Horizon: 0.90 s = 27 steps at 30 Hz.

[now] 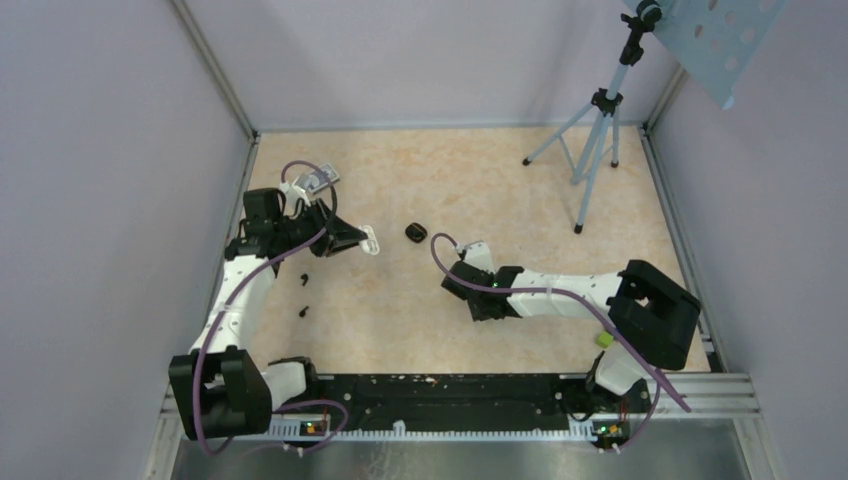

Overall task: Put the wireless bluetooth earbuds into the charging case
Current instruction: Pick up the right earbud from the center of the board.

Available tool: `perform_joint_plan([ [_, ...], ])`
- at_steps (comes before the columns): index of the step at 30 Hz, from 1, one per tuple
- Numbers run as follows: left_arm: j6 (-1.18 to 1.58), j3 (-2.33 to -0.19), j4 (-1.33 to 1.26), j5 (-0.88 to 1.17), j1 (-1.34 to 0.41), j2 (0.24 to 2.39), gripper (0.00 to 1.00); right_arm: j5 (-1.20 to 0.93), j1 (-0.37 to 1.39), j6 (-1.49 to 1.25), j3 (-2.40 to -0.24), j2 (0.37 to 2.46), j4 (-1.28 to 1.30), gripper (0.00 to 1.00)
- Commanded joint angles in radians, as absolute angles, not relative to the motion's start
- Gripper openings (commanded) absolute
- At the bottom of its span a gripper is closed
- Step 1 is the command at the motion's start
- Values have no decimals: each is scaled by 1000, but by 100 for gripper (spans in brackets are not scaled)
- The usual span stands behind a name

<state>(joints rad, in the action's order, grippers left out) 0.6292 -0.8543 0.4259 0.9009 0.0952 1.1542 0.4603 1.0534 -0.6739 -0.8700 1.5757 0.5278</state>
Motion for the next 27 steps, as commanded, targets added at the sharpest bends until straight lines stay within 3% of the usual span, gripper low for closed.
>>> perform_joint_plan([
  [1,630,-856,388,923,89,1135,0,494,1055,-693,-856,1557,545,31],
  [20,617,-886,392,908,71,1142,0,546,1047,-738,-805,1490,587,29],
  [24,617,-893,392,908,66,1150,0,549,1047,-741,-801,1496,587,23],
  [27,616,-894,392,905,63,1149,0,554,1046,-745,-802,1494,587,12],
])
